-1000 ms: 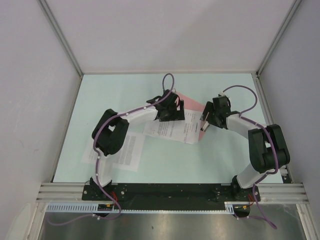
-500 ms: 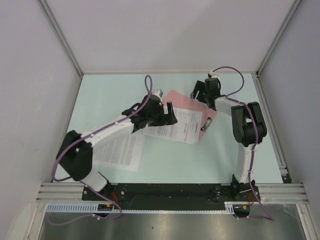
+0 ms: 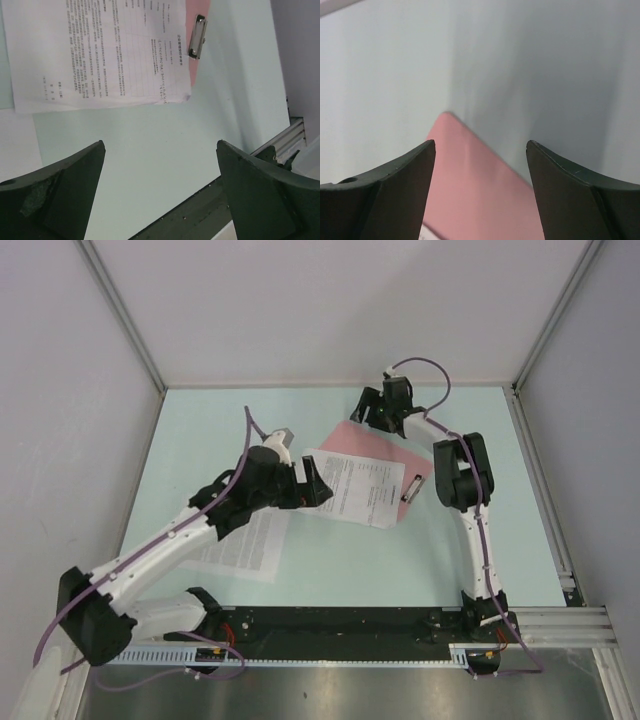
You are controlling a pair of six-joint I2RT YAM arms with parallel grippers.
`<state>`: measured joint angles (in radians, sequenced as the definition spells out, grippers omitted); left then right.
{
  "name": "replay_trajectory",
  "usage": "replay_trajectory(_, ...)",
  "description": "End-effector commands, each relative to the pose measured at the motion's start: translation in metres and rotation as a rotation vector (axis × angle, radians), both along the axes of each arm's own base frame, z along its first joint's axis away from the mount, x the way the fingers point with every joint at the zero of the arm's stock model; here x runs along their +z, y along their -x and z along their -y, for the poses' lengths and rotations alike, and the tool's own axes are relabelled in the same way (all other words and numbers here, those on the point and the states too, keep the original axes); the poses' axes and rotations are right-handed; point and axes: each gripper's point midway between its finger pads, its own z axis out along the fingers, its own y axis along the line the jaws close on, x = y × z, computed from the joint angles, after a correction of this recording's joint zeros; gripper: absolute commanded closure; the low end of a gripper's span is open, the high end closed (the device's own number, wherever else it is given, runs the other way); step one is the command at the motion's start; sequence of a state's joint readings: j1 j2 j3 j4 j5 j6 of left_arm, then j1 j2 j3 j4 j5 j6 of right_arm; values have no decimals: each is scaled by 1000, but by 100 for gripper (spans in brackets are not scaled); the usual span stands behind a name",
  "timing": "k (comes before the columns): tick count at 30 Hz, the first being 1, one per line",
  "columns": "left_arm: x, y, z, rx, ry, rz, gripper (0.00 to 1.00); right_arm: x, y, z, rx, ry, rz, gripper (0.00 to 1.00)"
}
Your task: Put the files into the folder
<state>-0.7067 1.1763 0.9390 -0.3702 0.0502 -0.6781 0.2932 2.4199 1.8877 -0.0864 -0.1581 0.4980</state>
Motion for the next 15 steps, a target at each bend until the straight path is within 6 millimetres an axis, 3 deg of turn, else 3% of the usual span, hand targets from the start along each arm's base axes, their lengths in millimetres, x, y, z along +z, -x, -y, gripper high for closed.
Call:
replay_trajectory(1, 24, 9, -28, 42, -21, 91, 1, -42, 60, -40, 163, -2, -208, 22)
replay_trajectory(2, 28, 9, -33, 52, -24, 103, 0, -44, 69, -44, 182, -1, -226, 22)
replay_trajectory(3, 27, 10, -38, 59, -37, 102, 0, -58, 91, -47, 214, -2, -278, 23)
replay_trajectory(5, 32, 13, -45, 61, -37, 113, 0, -43, 107, -53, 259, -13, -257, 23)
replay_trajectory(6, 32, 13, -48, 63, -40, 111, 1, -58, 133, -53, 287, 10, -300, 23)
replay_trajectory(8, 31, 14, -50, 57, -37, 109, 0, -38, 150, -58, 353, 28, -264, 23)
replay_trajectory(10, 28, 14, -51, 63, -33, 106, 0, -38, 171, -57, 392, 65, -282, 23)
replay_trajectory(12, 28, 16, -41, 31, 11, 95, 1, -18, 179, -54, 422, 88, -245, 23)
replay_trajectory(14, 9, 17, -34, 11, 14, 55, 0, -6, 183, -45, 396, 114, -245, 22)
replay_trajectory(15, 7, 17, -24, -27, 44, 54, 0, 13, 177, -38, 353, 139, -205, 22)
